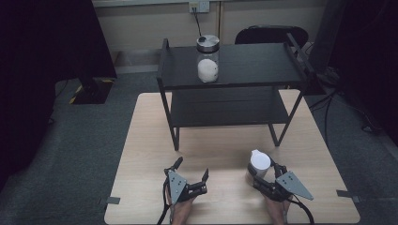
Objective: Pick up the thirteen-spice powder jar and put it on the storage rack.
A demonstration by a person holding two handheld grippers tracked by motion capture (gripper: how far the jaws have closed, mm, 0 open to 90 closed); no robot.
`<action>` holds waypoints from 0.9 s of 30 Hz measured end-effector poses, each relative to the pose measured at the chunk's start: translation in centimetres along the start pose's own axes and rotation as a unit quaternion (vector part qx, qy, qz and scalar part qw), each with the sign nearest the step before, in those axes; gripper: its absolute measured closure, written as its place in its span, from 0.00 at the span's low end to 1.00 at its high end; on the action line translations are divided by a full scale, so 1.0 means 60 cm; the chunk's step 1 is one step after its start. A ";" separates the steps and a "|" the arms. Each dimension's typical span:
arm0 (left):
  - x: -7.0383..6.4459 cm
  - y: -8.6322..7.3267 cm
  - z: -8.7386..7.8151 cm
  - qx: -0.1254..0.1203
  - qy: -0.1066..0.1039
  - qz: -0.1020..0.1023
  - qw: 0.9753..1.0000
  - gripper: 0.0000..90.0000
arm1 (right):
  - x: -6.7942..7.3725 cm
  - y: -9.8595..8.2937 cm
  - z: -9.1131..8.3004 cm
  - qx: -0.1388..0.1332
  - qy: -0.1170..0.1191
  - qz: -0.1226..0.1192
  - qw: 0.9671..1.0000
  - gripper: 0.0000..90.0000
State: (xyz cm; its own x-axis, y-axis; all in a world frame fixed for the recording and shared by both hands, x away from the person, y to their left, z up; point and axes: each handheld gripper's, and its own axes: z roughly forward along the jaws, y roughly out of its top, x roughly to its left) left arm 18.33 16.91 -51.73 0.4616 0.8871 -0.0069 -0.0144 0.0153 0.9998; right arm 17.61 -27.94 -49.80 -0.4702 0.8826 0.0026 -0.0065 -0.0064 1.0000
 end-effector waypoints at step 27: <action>0.000 0.000 0.000 0.000 0.000 0.000 1.000 0.00 | -0.009 0.034 -0.004 0.002 0.023 -0.001 1.000 0.34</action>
State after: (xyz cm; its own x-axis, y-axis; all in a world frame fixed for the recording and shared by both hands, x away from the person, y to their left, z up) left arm 18.33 16.91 -51.73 0.4616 0.8871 -0.0066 -0.0144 0.0149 0.9998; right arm 17.67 -28.55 -47.78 -0.5108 0.8597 -0.0006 -0.0043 -0.0018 1.0000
